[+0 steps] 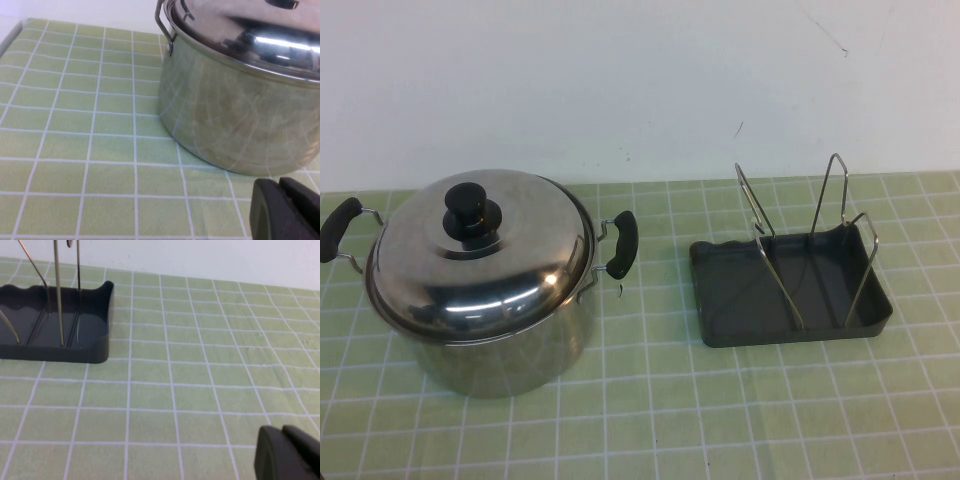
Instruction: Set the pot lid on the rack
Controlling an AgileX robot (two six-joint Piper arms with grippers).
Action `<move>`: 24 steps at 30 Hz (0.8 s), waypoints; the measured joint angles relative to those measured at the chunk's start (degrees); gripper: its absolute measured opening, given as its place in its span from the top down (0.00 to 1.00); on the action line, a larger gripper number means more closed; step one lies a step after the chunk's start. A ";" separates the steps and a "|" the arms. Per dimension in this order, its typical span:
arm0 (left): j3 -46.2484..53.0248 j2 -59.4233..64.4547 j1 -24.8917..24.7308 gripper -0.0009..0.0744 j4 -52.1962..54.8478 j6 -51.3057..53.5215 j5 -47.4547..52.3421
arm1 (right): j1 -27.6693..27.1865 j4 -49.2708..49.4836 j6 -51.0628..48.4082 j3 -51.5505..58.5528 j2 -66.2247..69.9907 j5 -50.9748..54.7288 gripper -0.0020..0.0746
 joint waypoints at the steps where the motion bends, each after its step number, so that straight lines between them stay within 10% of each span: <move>1: 0.00 0.00 0.00 0.99 0.00 0.00 0.00 | 0.00 0.00 0.00 0.00 0.00 0.00 0.98; 24: 0.00 0.00 0.00 0.99 0.10 0.11 0.00 | 0.00 -2.08 0.00 0.00 0.00 0.00 0.98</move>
